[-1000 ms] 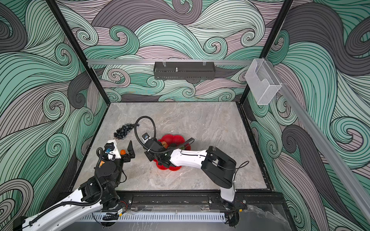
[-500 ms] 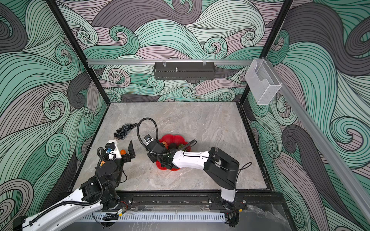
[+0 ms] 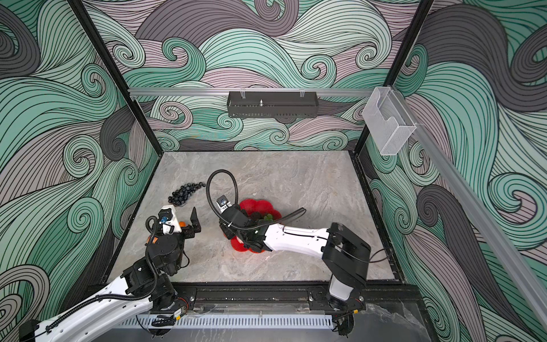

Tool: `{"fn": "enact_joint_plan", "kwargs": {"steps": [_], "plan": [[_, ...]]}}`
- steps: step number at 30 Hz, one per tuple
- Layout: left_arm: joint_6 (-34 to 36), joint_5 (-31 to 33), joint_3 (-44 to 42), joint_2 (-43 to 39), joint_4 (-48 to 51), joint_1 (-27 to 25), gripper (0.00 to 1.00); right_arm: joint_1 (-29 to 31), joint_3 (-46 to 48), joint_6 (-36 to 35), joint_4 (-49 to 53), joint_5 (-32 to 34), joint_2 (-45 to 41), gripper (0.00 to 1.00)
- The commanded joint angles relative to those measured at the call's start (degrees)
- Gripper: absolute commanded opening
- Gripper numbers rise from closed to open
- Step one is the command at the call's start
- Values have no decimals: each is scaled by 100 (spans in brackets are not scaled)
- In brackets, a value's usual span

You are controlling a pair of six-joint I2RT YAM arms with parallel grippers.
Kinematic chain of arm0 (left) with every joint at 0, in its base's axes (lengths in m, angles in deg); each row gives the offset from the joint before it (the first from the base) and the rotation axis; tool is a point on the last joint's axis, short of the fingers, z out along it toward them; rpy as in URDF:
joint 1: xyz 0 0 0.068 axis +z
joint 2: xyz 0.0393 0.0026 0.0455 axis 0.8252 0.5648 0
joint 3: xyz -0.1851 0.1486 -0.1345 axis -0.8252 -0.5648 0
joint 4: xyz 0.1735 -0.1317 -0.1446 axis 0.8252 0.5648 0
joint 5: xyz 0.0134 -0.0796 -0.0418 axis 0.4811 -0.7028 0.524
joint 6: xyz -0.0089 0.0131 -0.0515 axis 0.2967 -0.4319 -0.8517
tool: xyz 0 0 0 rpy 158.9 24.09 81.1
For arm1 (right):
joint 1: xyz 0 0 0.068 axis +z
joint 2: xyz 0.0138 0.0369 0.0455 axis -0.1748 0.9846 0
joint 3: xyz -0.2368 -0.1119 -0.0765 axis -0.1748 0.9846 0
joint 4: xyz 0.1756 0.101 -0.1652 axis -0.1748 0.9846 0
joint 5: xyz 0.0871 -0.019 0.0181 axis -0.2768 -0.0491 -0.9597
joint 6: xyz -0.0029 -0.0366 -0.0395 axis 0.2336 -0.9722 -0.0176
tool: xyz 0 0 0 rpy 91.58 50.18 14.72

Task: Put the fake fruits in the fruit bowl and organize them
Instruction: 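Open the right gripper on the pear while the left gripper moves toward the tomatoes, then draw the right gripper back while the left gripper lowers onto the red strawberry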

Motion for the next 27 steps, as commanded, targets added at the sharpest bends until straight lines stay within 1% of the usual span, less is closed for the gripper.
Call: {"fn": "enact_joint_plan", "kwargs": {"steps": [1, 4, 5, 7, 11, 13, 15, 18, 20, 22, 24, 27], "plan": [[-609, -470, 321, 303, 337, 334, 99, 0, 401, -9, 310, 205, -885, 56], [-990, -1145, 538, 721, 661, 691, 99, -99, 899, -129, 444, 304, -1738, 62], [-1183, -1252, 676, 889, 895, 778, 99, -149, 1046, -175, 527, 363, -1999, 63], [-2010, -1082, 1144, 1434, 1976, 888, 99, -314, 1388, -255, 749, 508, -2561, 67], [-3182, -868, 1853, 2342, 3599, 960, 99, -813, 2231, -288, 856, 604, -3584, 75], [-3662, -861, 2060, 2643, 4170, 1069, 99, -1140, 2650, 86, 835, 589, -3987, 78], [-4014, -927, 2167, 2820, 4541, 1270, 99, -1462, 3016, 444, 699, 279, -4325, 79], [-4534, -1146, 2271, 2960, 5070, 1776, 99, -1733, 3559, 793, 376, 19, -4605, 81], [-4635, -1412, 2249, 2992, 5178, 2221, 99, -1860, 3836, 819, 209, -24, -4682, 83], [-4854, -1569, 2196, 3047, 5314, 2688, 99, -1988, 3958, 910, 236, -30, -4709, 84], [-5164, -1646, 2149, 3129, 5482, 3161, 99, -2111, 4102, 1003, 92, -205, -4719, 84], [-5451, -1910, 2075, 3288, 5539, 3875, 99, -2261, 4150, 1129, -1, -453, -4697, 85]]}}
